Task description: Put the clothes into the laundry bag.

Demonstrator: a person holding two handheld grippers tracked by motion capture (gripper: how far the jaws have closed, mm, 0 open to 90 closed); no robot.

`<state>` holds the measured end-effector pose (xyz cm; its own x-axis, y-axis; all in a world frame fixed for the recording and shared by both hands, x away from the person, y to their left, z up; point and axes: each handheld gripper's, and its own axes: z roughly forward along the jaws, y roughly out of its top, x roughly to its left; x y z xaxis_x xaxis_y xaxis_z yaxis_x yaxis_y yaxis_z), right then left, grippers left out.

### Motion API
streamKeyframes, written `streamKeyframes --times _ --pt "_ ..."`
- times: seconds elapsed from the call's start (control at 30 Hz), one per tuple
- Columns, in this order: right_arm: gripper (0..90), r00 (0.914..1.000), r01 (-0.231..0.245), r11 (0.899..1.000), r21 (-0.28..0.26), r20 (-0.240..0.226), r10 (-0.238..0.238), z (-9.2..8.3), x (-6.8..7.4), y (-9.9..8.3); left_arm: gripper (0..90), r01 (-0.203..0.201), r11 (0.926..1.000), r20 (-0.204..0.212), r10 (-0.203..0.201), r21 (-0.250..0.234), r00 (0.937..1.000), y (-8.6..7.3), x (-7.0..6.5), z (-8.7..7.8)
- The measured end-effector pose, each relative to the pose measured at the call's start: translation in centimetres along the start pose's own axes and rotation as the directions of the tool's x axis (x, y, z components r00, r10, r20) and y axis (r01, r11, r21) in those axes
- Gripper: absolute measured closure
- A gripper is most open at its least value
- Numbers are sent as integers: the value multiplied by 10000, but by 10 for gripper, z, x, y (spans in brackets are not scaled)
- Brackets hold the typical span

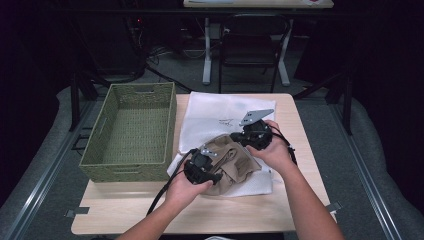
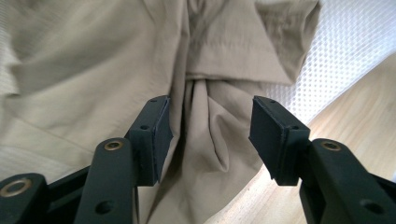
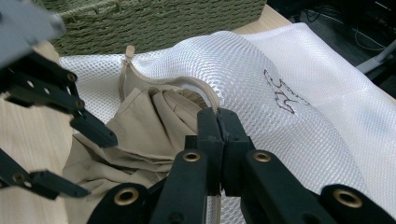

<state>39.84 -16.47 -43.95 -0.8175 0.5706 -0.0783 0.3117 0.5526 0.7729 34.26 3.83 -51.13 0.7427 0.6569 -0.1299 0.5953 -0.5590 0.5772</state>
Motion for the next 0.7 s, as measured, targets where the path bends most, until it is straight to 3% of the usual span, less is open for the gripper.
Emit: streamKeyframes --times 0.3,0.6,0.7 --pt "893 10000 34 10000 51 -22 -34 1 1 -1 489 -146 9983 128 139 567 9998 -5 -2 30" --pt "893 10000 62 9999 115 -45 -62 3 2 -1 715 -314 9974 7 314 652 9995 -10 -3 41" --pt "893 10000 68 9998 164 -40 -67 3 3 -2 792 -120 9987 118 114 488 9999 -12 3 43"
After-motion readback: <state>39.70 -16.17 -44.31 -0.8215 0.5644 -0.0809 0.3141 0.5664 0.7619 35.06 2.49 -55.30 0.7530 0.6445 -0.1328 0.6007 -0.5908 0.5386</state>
